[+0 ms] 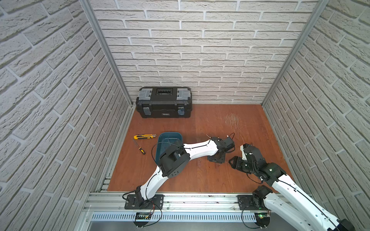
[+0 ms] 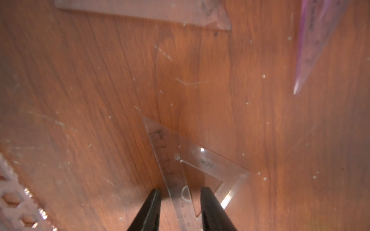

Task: Put the scattered rulers into the storage box
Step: Pick up the ruler from the center of the board.

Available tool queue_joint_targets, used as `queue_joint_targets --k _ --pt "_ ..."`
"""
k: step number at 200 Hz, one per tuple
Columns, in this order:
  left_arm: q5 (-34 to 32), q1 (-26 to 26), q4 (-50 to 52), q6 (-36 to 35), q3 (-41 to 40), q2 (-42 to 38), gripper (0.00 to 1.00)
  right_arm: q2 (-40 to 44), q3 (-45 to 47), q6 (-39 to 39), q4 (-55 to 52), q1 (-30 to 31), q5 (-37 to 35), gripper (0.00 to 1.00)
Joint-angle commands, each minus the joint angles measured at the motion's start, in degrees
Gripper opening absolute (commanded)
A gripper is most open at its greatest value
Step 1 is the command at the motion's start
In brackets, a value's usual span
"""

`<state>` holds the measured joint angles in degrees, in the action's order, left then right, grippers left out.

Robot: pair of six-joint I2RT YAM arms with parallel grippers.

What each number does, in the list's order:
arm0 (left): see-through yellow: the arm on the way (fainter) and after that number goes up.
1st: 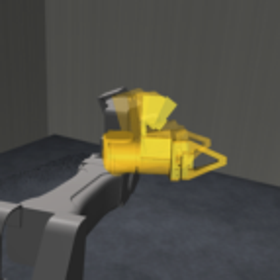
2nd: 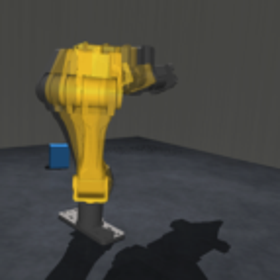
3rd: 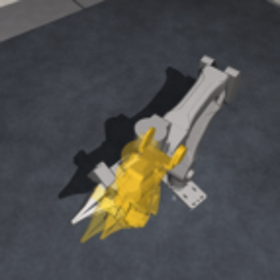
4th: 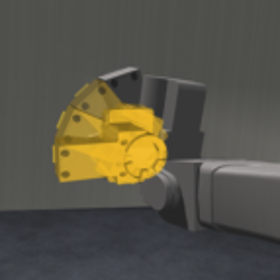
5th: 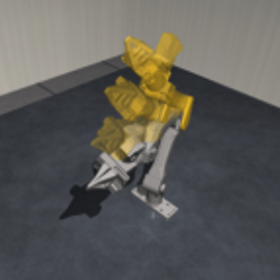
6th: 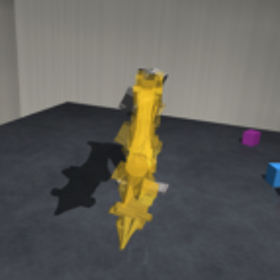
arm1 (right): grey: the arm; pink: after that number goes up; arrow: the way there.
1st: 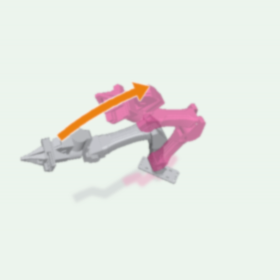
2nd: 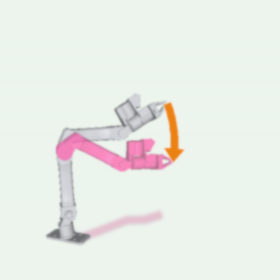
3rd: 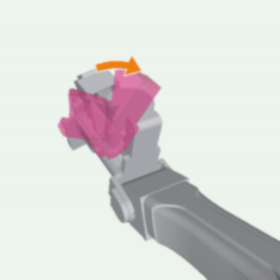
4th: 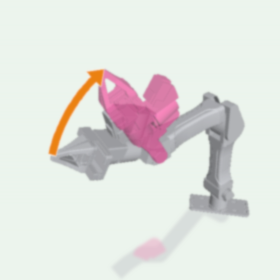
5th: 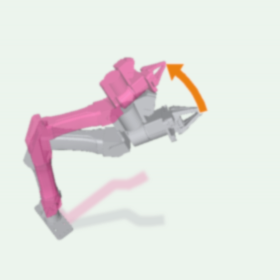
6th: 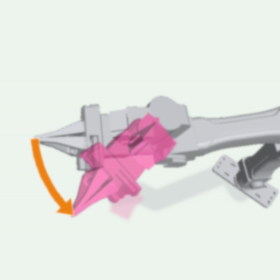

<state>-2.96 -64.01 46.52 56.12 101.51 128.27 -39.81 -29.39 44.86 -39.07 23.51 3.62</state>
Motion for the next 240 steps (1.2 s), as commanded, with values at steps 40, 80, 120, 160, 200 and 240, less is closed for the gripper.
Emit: queue_joint_targets --k 40,80,120,160,200,240 --pt "1.39 -1.47 3.14 0.07 -0.32 5.11 0.35 3.51 1.29 1.57 -1.23 -0.25 -1.07 0.57" --pt "1.75 -1.39 2.37 0.21 -1.77 4.82 0.29 4.68 2.32 2.31 -1.02 -0.30 -0.45 0.57" --pt "2.28 0.60 -0.30 -0.21 -6.96 2.02 0.23 3.60 3.79 3.12 2.35 -0.25 1.15 0.58" --pt "2.26 2.44 -1.96 -1.22 -11.06 -0.65 0.22 -2.62 5.34 3.74 9.47 -0.19 5.21 0.58" --pt "2.74 3.73 -4.40 -1.83 -14.02 -2.90 0.21 -10.43 5.06 3.95 16.42 -0.22 6.90 0.58" --pt "4.08 4.59 -6.72 -2.05 -16.28 -3.78 0.21 -17.67 4.35 4.46 21.15 -0.30 7.49 0.58"
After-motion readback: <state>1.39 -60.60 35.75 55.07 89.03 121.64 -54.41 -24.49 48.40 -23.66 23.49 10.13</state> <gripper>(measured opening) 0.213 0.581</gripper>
